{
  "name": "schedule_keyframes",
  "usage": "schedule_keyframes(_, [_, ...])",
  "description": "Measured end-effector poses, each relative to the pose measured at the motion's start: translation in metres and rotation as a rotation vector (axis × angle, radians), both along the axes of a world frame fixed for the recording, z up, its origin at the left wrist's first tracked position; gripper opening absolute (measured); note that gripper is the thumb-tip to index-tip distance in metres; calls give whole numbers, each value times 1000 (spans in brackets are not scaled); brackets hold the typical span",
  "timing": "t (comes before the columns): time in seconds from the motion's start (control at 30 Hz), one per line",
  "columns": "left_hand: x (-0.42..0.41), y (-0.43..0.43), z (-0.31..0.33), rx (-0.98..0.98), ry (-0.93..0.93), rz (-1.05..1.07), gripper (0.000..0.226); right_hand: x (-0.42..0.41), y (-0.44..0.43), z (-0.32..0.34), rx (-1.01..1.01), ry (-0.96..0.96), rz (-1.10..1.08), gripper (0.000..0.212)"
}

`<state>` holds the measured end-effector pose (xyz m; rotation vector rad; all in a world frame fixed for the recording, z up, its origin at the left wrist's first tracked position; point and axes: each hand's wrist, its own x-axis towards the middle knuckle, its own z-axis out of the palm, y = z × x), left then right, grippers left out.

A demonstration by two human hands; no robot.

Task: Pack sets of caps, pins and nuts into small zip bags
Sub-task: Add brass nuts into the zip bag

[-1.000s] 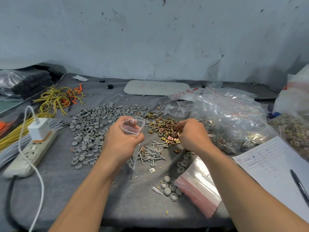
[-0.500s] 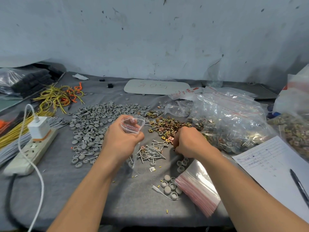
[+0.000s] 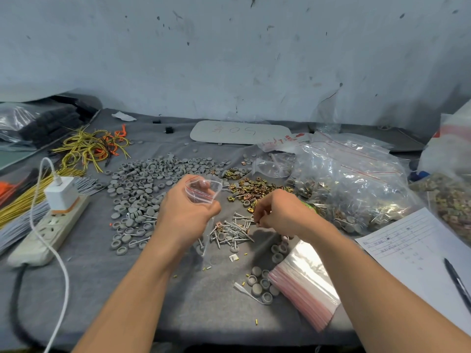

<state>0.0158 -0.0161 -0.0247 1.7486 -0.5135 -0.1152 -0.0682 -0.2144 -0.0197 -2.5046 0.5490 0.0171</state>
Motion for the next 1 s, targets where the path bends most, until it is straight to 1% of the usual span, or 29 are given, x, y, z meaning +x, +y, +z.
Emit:
schedule_keyframes(0.07, [0, 0, -1, -1, -8, -13, 29, -5, 1, 2, 142, -79, -22, 25])
schedule_keyframes(0.17, [0, 0, -2, 9, -26, -25, 28, -8, 3, 4, 432, -222, -28, 23])
schedule_keyframes(0.23, [-2, -1, -2, 21, -33, -17, 27, -8, 3, 7, 590, -303, -40, 22])
schedule_keyframes(0.37, [-4, -5, 0, 35, -43, -9, 31, -7, 9, 12, 846, -405, -66, 24])
schedule_keyframes(0.47, [-3, -8, -1, -1, -30, -45, 27, -8, 16, 16, 977, -419, -68, 24])
schedule_keyframes(0.6, [-7, -9, 4, -95, 79, -173, 25, -7, 25, 19, 1050, -387, -47, 15])
schedule_keyframes(0.7, [-9, -6, 8, -128, 99, -259, 35, -6, 28, 20, 1072, -364, -27, 16])
schedule_keyframes(0.83, [-8, -5, 6, -121, 139, -220, 32, -4, 32, 17, 1061, -348, -1, 18])
schedule_keyframes(0.93, [-6, -8, 5, -112, 225, -143, 41, -2, 38, 16, 1000, -395, 1, 18])
schedule_keyframes(1.0, [-4, -10, 4, -113, 258, -103, 43, -1, 42, 15, 954, -449, -15, 21])
